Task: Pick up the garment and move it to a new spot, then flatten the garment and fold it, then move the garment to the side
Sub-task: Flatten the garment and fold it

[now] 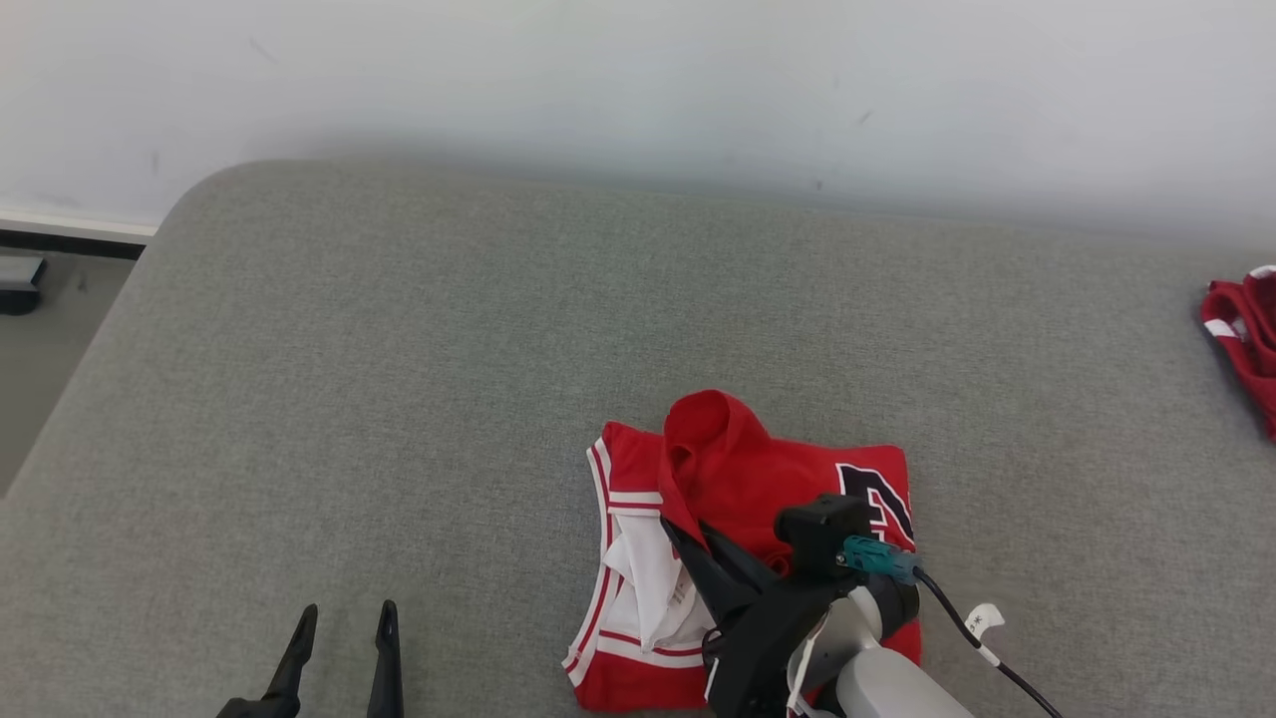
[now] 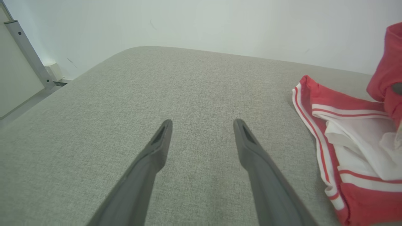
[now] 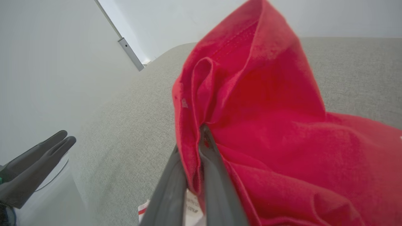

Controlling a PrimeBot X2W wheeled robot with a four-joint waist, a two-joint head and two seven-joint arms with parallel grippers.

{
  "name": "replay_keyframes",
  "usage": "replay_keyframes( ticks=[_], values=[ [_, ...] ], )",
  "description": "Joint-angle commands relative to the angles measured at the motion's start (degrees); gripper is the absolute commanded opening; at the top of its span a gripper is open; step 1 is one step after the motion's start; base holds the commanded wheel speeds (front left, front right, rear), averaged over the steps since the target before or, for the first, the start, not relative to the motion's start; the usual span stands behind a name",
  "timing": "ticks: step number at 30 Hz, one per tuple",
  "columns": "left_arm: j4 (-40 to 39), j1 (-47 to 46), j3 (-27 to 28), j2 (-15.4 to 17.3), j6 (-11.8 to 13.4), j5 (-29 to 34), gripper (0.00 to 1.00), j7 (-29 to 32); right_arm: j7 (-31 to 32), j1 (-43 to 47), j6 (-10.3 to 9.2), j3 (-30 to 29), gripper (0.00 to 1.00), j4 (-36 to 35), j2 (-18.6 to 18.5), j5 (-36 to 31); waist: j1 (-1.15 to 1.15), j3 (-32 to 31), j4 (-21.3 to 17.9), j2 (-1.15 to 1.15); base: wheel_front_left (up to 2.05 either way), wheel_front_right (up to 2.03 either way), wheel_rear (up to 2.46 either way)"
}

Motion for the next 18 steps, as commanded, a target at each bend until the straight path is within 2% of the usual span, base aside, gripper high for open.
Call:
replay_keyframes(
  ticks=[1, 3, 4, 5, 10, 13, 18],
  values=[
    [0.13, -0.5, -0.15, -0.08, 0.13, -0.31, 1.0, -0.12, -1.37, -1.02, 0.01, 0.78, 0.0, 1.44, 0.21, 1.02, 0.0, 0.15, 0.28, 0.0, 0.0, 0.0, 0.0],
    [0.14, -0.6, -0.14, -0.08, 0.38, -0.35, 1.0, -0.12, -3.39, -2.36, 0.01, 2.4, 0.0, 3.71, 0.24, 1.01, 0.0, 0.16, 0.27, 0.0, 0.0, 0.0, 0.0],
    [0.15, -0.62, -0.19, -0.08, 0.44, -0.41, 1.0, -0.12, -4.36, -2.86, 0.01, 3.1, 0.44, 4.79, 0.23, 0.87, 0.0, 0.16, 0.28, 0.0, 0.0, 0.0, 0.0],
    [0.17, -0.56, -0.16, -0.07, 0.51, -0.47, 1.0, -0.12, -5.14, -3.06, 0.01, 3.73, 1.0, 5.79, 0.22, 1.21, 0.0, 0.09, 0.27, 0.0, 0.0, 0.0, 0.0],
    [-0.18, -0.25, 0.29, -0.07, 0.76, -0.65, 1.0, -0.12, -8.45, -4.67, 0.01, 5.44, 1.0, 7.24, 0.23, 3.32, 0.0, 0.06, -0.32, 0.0, 0.0, 0.0, 0.0],
    [-0.48, 0.21, 0.56, -0.08, 1.08, -0.55, 1.0, -0.12, -11.75, -5.72, 0.01, 5.31, 1.0, 6.99, 0.22, 2.37, 0.0, -0.03, -1.11, 0.0, 0.0, 0.0, 0.0],
    [-0.9, 0.87, 1.07, -0.07, 1.2, -0.31, 1.0, -0.12, -14.92, -6.27, 0.01, 0.34, 1.0, 4.13, -0.87, -0.35, 0.0, -0.3, -2.44, 0.0, 0.0, 0.0, 0.0]
  ],
)
